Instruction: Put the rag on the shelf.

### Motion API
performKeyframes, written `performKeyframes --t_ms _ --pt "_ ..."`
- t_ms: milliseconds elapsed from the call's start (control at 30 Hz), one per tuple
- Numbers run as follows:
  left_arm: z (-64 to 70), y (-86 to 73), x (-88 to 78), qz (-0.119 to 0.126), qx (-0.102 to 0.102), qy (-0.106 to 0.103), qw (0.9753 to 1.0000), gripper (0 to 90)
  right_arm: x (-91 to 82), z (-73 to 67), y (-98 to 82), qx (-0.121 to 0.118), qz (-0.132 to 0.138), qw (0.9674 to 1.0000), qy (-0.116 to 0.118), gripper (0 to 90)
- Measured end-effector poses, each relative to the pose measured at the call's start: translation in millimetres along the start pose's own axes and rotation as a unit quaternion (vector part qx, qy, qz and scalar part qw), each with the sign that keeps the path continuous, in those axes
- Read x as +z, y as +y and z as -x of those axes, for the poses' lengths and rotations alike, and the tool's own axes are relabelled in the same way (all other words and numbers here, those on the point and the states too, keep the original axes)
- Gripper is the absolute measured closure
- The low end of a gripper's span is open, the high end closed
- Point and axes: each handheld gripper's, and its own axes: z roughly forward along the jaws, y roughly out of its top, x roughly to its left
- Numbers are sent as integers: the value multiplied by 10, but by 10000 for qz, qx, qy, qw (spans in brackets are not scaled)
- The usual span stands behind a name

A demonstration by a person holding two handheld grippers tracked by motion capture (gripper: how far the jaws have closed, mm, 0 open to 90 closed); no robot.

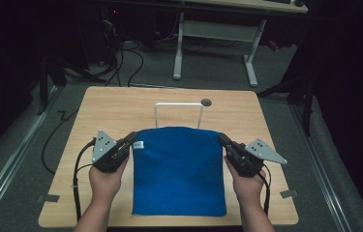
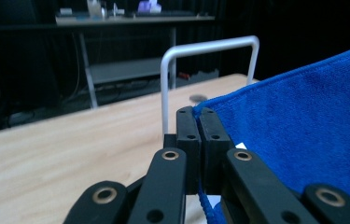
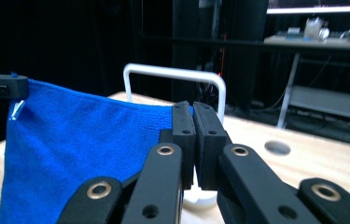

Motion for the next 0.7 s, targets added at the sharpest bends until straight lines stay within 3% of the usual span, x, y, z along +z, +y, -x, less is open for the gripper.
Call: performKeyframes --t_ms 100,300,533,700 --pt "0 138 -47 209 74 81 9997 889 -68 -1 130 -190 185 9996 -95 887" --pt "-14 319 -84 391 222 145 9989 889 -119 40 265 -179 402 9989 -148 886" --pt "-69 514 -81 623 301 215 9974 890 -73 16 429 -295 565 9977 -230 886" --pt "-77 594 -53 675 285 142 9972 890 -19 1 523 -387 570 9973 -239 886"
